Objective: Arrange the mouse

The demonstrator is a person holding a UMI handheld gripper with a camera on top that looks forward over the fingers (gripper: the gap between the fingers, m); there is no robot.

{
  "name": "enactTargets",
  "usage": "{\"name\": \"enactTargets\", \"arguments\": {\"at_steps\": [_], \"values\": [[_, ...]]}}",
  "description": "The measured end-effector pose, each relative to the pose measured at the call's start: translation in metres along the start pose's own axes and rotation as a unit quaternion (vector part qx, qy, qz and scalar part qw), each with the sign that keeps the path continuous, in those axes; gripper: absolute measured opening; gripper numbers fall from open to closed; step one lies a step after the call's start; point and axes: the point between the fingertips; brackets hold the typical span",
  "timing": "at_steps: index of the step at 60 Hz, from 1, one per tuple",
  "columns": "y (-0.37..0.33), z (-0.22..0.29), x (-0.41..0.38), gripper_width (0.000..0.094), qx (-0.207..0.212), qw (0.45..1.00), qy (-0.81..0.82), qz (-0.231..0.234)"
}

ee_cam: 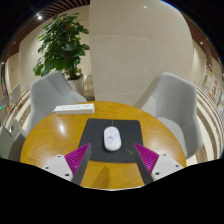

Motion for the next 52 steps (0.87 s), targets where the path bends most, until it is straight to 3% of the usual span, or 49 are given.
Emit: {"name": "enactTargets", "arguments": {"at_steps": [13, 26, 42, 52], "values": [[-0.116, -0.081, -0.027, 0.086, -0.044, 0.999, 0.017, -0.007], [-0.163, -0.152, -0.049, 0.0862, -0.086, 0.995, 0.039, -0.014], [-0.163, -0.148, -0.054, 0.0864, -0.08, 0.997, 0.002, -0.023], [-0.161, -0.144, -0.07, 0.0863, -0.079, 0.997, -0.005, 0.0]]}}
Point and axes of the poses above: the point between the fingertips, and its own axes, seen from behind it with the camera up: x to the right, z up, y forward, the way the camera looks, and after that the axes turned 10 degrees about z, right-handed
